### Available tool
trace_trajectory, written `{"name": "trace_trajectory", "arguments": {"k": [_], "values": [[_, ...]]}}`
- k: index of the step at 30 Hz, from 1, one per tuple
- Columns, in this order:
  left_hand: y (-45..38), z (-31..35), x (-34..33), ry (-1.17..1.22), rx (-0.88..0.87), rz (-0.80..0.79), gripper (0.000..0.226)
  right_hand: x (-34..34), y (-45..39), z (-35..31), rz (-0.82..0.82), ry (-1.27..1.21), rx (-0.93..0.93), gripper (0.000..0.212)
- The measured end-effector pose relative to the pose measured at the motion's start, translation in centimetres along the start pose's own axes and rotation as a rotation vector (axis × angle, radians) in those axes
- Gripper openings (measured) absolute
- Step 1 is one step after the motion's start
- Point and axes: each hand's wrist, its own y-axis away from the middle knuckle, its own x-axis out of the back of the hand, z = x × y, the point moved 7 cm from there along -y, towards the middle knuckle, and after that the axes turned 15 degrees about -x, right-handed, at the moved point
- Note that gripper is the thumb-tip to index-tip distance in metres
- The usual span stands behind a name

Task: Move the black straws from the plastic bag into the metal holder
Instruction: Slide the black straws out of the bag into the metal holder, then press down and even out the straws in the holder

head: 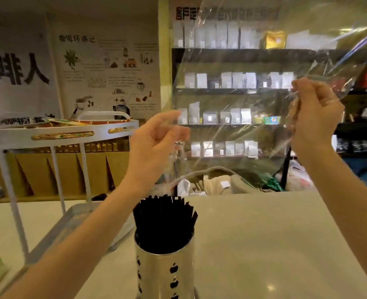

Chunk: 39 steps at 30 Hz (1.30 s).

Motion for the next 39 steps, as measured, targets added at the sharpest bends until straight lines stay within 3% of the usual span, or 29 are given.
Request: {"name": "trace_trajectory", "arguments": {"k": [7, 13, 16, 19, 23, 32, 36, 39], "values": [[1.0, 3.1, -6.4, 0.101, -0.023, -0.123, 0.06, 7.5, -3.4, -1.4, 0.217, 0.335, 0.017, 0.015], [5.9, 3.2, -10.7, 0.199, 0.114, -0.315, 0.083, 13.3, -2.7, 1.9, 0.195, 0.729, -0.312, 0.029], [10.0, 1.7, -12.7, 0.314, 0.335, -0.416, 0.066, 16.5, -0.7, 4.8, 0.211, 0.873, -0.521, 0.034], [14.7, -0.4, -14.3, 0.393, 0.583, -0.511, 0.049, 19.2, 1.7, 7.2, 0.271, 0.95, -0.608, 0.029], [20.4, -2.9, -14.7, 0.41, 0.836, -0.58, 0.049, 22.2, 4.3, 9.6, 0.301, 0.98, -0.697, 0.018], [26.9, -4.1, -12.7, 0.303, 1.003, -0.708, 0.043, 24.3, 9.6, 16.2, -0.008, 1.181, -0.882, 0.014], [27.1, -4.9, -11.7, 0.199, 0.987, -0.759, 0.042, 24.2, 10.5, 17.7, -0.052, 1.273, -0.815, 0.022], [27.5, -5.2, -11.4, 0.16, 1.004, -0.823, 0.04, 24.1, 10.7, 18.4, -0.048, 1.383, -0.764, 0.014]]}}
